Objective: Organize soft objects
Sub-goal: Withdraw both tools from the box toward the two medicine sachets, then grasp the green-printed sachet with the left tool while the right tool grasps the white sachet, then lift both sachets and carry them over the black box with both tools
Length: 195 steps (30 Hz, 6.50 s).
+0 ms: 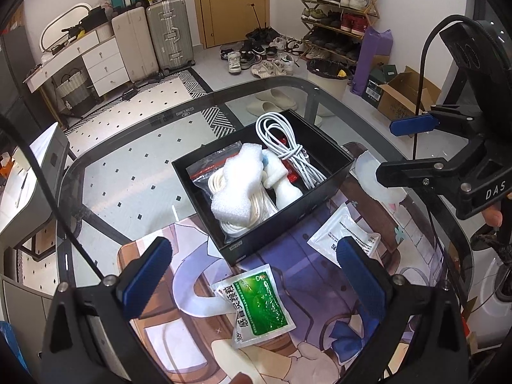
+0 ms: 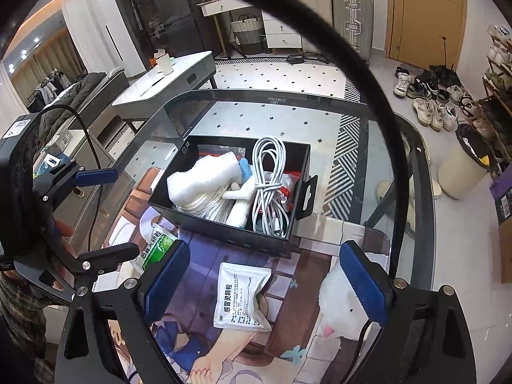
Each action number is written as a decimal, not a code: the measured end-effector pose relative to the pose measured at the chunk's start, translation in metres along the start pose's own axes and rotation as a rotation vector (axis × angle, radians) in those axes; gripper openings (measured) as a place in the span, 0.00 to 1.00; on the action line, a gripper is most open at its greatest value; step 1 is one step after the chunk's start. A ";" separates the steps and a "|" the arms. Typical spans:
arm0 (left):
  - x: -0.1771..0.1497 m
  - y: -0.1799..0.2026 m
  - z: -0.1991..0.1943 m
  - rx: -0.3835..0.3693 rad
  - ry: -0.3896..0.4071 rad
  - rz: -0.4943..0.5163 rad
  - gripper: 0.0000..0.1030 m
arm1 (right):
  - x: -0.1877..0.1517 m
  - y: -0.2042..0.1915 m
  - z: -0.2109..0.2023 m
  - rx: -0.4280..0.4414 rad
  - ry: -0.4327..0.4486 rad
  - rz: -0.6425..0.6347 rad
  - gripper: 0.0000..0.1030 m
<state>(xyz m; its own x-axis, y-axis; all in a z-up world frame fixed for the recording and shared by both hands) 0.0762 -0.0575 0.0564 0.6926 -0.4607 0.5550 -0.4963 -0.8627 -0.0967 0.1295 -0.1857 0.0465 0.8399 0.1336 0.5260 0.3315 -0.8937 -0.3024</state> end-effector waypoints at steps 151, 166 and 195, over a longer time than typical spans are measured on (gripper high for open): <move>-0.069 -0.005 0.068 -0.017 -0.199 -0.120 0.18 | -0.067 -0.032 0.090 -0.110 -0.256 -0.106 0.22; -0.057 -0.001 0.047 0.004 -0.147 -0.112 0.18 | -0.048 -0.010 0.043 -0.097 -0.162 -0.081 0.22; -0.007 -0.020 0.012 0.050 -0.042 -0.083 0.18 | -0.002 -0.020 0.010 -0.094 -0.042 -0.069 0.22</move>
<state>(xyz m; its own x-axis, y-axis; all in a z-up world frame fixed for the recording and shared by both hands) 0.0873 -0.0400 0.0447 0.7519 -0.3948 0.5279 -0.4106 -0.9070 -0.0934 0.1258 -0.1632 0.0436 0.8346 0.2122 0.5084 0.3491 -0.9176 -0.1901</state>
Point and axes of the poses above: each gripper's, at about its wrist camera, not at the fingertips, and z roughly the way its jaws point, y to its right, x to its top, the point moved 3 cm from there along z, roughly the way its jaws point, and after that the axes turned 10 degrees about z, right-handed, at the moved point
